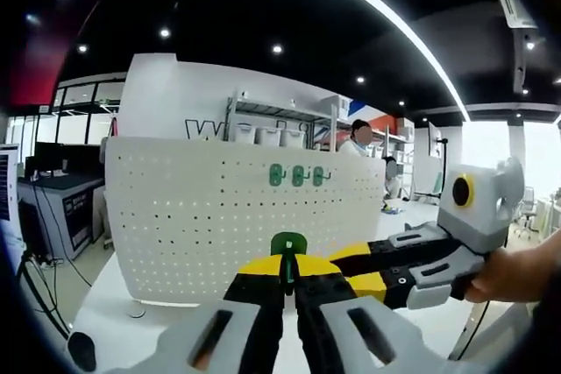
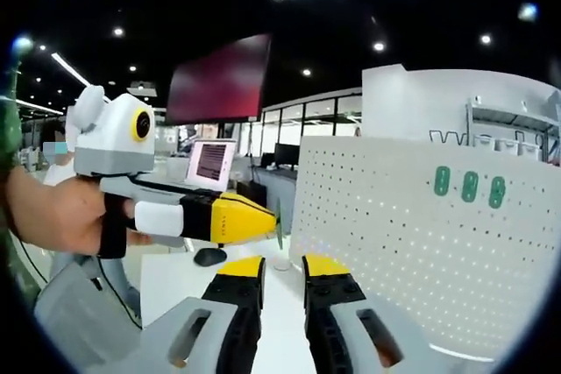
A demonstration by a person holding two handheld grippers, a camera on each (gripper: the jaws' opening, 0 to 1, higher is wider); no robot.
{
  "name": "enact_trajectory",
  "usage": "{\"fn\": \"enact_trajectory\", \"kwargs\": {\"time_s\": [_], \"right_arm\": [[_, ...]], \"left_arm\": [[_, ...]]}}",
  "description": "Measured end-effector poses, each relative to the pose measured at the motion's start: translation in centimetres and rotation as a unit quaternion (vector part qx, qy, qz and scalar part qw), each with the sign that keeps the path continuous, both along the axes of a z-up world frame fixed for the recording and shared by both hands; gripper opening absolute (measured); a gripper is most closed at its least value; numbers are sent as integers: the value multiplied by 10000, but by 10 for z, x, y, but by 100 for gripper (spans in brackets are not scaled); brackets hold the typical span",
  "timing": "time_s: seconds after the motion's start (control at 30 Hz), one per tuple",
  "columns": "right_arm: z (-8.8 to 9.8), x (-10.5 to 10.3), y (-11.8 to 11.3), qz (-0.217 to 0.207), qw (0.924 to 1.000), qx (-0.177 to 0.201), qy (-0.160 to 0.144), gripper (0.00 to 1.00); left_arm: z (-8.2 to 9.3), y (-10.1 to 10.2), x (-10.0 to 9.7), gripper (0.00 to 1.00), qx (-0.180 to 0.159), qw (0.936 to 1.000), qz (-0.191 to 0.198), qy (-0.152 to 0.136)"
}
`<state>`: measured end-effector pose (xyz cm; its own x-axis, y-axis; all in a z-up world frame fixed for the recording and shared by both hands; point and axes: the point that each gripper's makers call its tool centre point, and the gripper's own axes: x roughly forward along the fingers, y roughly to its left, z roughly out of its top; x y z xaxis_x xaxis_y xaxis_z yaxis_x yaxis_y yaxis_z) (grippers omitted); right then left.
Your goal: Insert the hook assembly into the mounting plate slot until the hook locks in place.
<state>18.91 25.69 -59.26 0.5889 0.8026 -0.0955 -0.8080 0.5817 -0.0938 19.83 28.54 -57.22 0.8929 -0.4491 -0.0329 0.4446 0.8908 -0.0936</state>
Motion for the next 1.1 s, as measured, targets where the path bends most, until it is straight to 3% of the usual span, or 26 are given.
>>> {"fn": "enact_trajectory", "kwargs": {"time_s": [0.27,0.43,0.53,0.87,1.1], "right_arm": [[-11,-5,-12,84,9986,12,530,45],[-11,-7,-18,86,9979,32,642,56],[-12,-8,-20,130,9970,53,761,69],[-4,-8,-30,-4,9976,196,661,97],[0,-10,-42,-98,9959,345,825,100]], "left_arm": [[-4,-4,2,3,28,10000,-26,43],[-6,-5,4,3,10,10000,-12,63],[-6,-5,5,3,6,10000,-1,70],[-1,-4,13,3,-45,9999,95,56],[7,-9,21,3,-84,9998,179,30]]}}
